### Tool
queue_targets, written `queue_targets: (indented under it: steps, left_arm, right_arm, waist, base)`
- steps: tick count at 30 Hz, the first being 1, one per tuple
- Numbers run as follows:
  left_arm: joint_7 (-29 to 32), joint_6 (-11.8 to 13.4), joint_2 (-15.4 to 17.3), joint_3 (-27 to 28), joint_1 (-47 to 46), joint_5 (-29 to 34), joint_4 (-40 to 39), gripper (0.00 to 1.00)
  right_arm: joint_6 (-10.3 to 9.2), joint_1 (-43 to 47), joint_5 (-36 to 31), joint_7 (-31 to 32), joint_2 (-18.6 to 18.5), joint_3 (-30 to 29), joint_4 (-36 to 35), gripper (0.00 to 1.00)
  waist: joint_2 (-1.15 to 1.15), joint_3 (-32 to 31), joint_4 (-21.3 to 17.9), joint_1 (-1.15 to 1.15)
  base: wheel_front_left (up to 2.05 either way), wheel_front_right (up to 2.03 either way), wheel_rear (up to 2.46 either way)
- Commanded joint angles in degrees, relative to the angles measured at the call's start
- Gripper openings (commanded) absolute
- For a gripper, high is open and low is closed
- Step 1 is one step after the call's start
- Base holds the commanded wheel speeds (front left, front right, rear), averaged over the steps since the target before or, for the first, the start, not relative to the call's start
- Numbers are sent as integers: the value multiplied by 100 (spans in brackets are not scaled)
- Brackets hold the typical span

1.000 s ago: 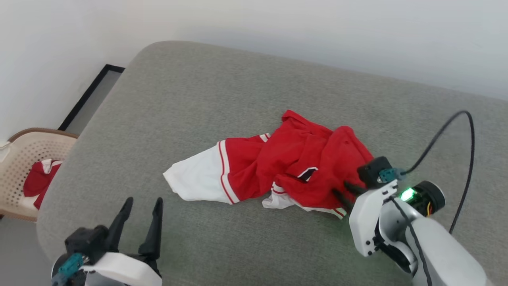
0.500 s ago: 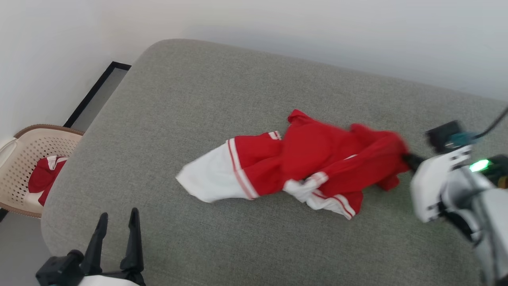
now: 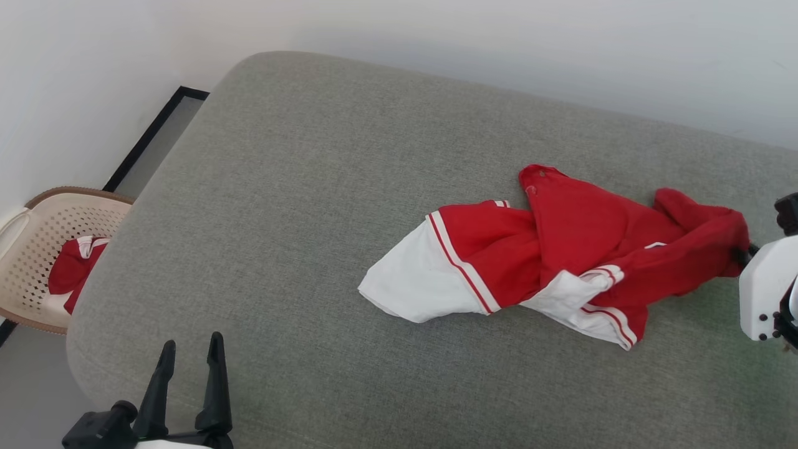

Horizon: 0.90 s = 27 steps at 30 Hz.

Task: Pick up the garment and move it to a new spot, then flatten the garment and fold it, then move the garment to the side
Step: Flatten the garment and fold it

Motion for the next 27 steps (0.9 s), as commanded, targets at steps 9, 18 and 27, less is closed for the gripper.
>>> queue_targets:
  steps: [9,18,27]
  left_arm:
    - [-29,-104,-132,165,33,137,27,100]
    - [-28,-141,-197,176,57,187,53,100]
    - [-28,-140,-182,-27,-18,146,127,100]
  right_arm:
    - [-1,142,146,-365,198,-28,-343,100]
    - [0,896,221,-127,617,307,-2069,100]
    - [-1,1275,258,833,749,1022,-2928,100]
  waist:
    - [0,-33,-124,0]
    - [0,-67,-193,0]
    - [0,-91,-18,0]
  base:
    - [0,0,0]
    - [0,0,0]
    - [0,0,0]
